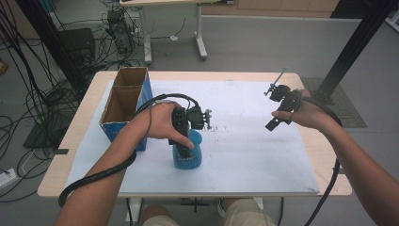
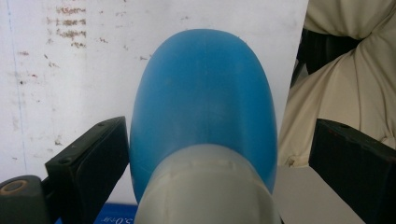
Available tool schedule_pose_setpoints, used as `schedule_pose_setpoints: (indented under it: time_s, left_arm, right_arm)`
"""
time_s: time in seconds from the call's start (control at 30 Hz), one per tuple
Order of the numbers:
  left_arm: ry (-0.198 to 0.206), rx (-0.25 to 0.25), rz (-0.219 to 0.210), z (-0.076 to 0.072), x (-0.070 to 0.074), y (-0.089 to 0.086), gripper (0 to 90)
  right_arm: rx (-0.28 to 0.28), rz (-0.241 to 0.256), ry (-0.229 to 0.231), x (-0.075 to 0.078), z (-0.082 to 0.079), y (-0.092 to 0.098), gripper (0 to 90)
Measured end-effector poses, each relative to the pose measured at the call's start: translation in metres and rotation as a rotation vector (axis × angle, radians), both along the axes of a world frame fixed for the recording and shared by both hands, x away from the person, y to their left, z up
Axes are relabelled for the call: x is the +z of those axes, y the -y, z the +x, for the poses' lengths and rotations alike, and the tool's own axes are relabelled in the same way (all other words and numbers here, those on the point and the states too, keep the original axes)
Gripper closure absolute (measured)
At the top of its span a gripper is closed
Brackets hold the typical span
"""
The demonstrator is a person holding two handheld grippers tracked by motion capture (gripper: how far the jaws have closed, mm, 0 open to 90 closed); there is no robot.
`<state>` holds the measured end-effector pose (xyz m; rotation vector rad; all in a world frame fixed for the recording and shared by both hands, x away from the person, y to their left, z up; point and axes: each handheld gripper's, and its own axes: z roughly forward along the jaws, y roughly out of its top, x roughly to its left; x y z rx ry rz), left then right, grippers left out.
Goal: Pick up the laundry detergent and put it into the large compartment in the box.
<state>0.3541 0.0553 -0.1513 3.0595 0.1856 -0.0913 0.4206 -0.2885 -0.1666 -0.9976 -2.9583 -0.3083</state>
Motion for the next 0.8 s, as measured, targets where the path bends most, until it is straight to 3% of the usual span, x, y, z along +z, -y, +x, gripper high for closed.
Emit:
schedule_pose_setpoints:
  time_s: [0.8]
  left_arm:
    - [-0.003,0.001,0.001,0.0006,-0.0011,0.0003,5.7]
  right_arm:
    - [0.002,0.003,0.001,-0.0013,0.0001,0.0008,6.5]
